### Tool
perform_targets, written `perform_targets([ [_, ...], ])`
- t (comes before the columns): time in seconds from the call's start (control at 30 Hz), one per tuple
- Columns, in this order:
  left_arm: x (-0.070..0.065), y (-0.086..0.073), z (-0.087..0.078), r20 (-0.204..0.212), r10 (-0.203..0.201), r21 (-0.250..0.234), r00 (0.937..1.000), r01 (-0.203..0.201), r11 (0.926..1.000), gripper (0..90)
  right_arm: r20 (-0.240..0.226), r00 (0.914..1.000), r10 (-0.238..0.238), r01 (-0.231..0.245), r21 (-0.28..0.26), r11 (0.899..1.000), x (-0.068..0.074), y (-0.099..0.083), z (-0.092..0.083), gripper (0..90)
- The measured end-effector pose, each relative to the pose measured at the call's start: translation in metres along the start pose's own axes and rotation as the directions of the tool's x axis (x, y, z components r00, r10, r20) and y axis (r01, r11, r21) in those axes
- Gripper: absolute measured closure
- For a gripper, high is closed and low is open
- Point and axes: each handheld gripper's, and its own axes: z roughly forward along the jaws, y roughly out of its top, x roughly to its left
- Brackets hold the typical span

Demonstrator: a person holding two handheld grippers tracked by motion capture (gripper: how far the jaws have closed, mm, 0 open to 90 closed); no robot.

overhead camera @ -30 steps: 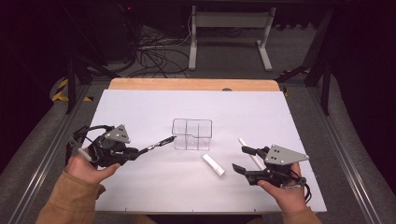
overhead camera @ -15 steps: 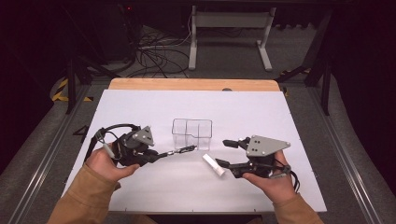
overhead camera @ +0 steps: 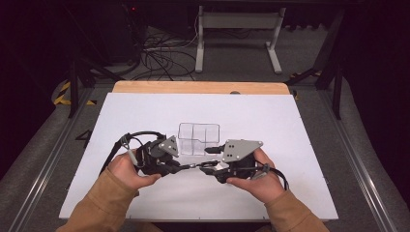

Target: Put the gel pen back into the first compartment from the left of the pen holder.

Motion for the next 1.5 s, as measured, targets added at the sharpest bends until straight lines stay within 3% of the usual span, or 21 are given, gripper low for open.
perform_targets([
  [0.27, -0.002, 0.007, 0.002, 0.011, 0.017, -0.007, 0.9998, -0.017, 0.9998, 80.3, -0.061, 0.997, -0.048, 0.054, 0.104, 0.993, 0.004, 0.003, 0.022, 46.9],
  [0.57, -0.004, 0.01, 0.004, 0.017, 0.022, -0.008, 0.9996, -0.022, 0.9997, 80.3, -0.08, 0.9878, -0.133, 0.146, 0.184, 0.972, 0.008, 0.008, 0.034, 64.8],
  [0.67, -0.004, 0.01, 0.004, 0.012, 0.024, -0.009, 0.9996, -0.024, 0.9997, 80.3, -0.083, 0.9836, -0.16, 0.174, 0.201, 0.964, 0.009, 0.009, 0.037, 73.2],
  [0.8, -0.004, 0.009, 0.004, 0.014, 0.02, -0.015, 0.9997, -0.019, 0.9997, 80.2, -0.096, 0.9728, -0.211, 0.227, 0.209, 0.951, 0.011, 0.01, 0.038, 76.2],
  [0.97, -0.003, 0.008, 0.005, 0.009, 0.023, -0.026, 0.9997, -0.023, 0.9994, 79.7, -0.11, 0.9661, -0.234, 0.253, 0.222, 0.942, 0.012, 0.01, 0.039, 78.9],
  [1.07, -0.002, 0.006, 0.003, 0.012, 0.017, -0.065, 0.9998, -0.016, 0.9978, 78.2, -0.11, 0.9655, -0.236, 0.256, 0.224, 0.94, 0.013, 0.01, 0.038, 79.6],
  [1.1, -0.002, 0.005, 0.003, 0.013, 0.014, -0.085, 0.9998, -0.013, 0.9963, 71.9, -0.108, 0.9682, -0.226, 0.244, 0.219, 0.945, 0.013, 0.01, 0.038, 79.7],
  [1.17, -0.001, 0.001, 0.0, -0.004, -0.015, -0.119, 0.9999, 0.014, 0.9927, 59.0, -0.106, 0.9685, -0.226, 0.244, 0.218, 0.945, 0.011, 0.011, 0.036, 79.7],
  [1.23, 0.0, -0.004, -0.004, -0.033, -0.026, -0.159, 0.9991, 0.02, 0.9871, 49.0, -0.096, 0.973, -0.21, 0.226, 0.206, 0.952, 0.008, 0.012, 0.033, 79.7],
  [1.3, 0.001, -0.013, -0.008, -0.05, -0.055, -0.208, 0.9972, 0.044, 0.9772, 43.6, -0.083, 0.9771, -0.196, 0.209, 0.189, 0.96, 0.005, 0.014, 0.029, 79.7],
  [1.4, 0.005, -0.028, -0.016, -0.057, -0.101, -0.279, 0.9933, 0.081, 0.9567, 39.4, -0.06, 0.9857, -0.157, 0.165, 0.148, 0.975, 0.001, 0.016, 0.022, 79.7],
  [1.5, 0.008, -0.042, -0.02, -0.042, -0.151, -0.345, 0.9876, 0.128, 0.93, 37.7, -0.034, 0.9913, -0.127, 0.13, 0.103, 0.986, -0.003, 0.019, 0.016, 79.7],
])
